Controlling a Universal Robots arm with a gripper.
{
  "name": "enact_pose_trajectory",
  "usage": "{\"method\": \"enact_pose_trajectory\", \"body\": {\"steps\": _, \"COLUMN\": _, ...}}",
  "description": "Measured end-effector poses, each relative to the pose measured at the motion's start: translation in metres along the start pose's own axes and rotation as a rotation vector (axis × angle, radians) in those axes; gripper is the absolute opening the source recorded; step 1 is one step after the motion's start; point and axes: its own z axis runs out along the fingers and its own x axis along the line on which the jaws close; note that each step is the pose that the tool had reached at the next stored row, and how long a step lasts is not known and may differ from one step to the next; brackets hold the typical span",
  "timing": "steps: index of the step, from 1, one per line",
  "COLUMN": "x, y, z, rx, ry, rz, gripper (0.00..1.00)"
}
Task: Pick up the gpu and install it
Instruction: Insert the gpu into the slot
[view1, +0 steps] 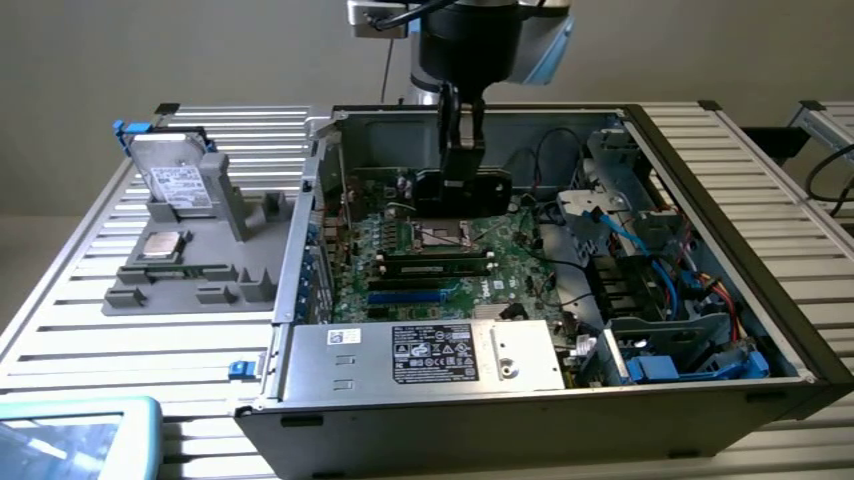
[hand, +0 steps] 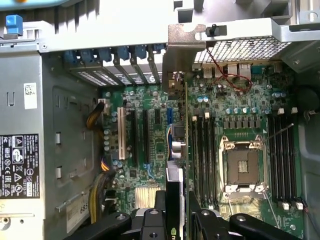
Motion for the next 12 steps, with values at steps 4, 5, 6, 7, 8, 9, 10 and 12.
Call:
{"method": "enact_pose_trajectory", "body": {"steps": 4, "x": 0.0, "y": 0.004, "z": 0.0042, "rx": -0.0036, "ry": 0.0004, "rz": -0.006, "gripper": 0.27}}
{"method": "enact_pose_trajectory", "body": {"steps": 5, "x": 0.0, "y": 0.0045, "z": 0.0048, "rx": -0.0053, "ry": 0.0006, "rz": -0.006, "gripper": 0.27}}
{"method": "enact_pose_trajectory", "body": {"steps": 6, "x": 0.0, "y": 0.0056, "z": 0.0059, "rx": -0.0056, "ry": 0.0014, "rz": -0.007, "gripper": 0.27}}
{"method": "enact_pose_trajectory", "body": {"steps": 7, "x": 0.0, "y": 0.0062, "z": 0.0071, "rx": -0.0055, "ry": 0.0021, "rz": -0.009, "gripper": 0.27}}
{"method": "enact_pose_trajectory", "body": {"steps": 8, "x": 0.0, "y": 0.0062, "z": 0.0086, "rx": -0.0055, "ry": 0.0027, "rz": -0.01, "gripper": 0.27}}
{"method": "enact_pose_trajectory", "body": {"steps": 9, "x": 0.0, "y": 0.0061, "z": 0.0102, "rx": -0.0056, "ry": 0.003, "rz": -0.012, "gripper": 0.27}}
{"method": "enact_pose_trajectory", "body": {"steps": 10, "x": -0.001, "y": 0.0061, "z": 0.0119, "rx": -0.0057, "ry": 0.0032, "rz": -0.014, "gripper": 0.27}}
{"method": "enact_pose_trajectory", "body": {"steps": 12, "x": -0.001, "y": 0.0061, "z": 0.0147, "rx": -0.0063, "ry": 0.0044, "rz": -0.016, "gripper": 0.27}}
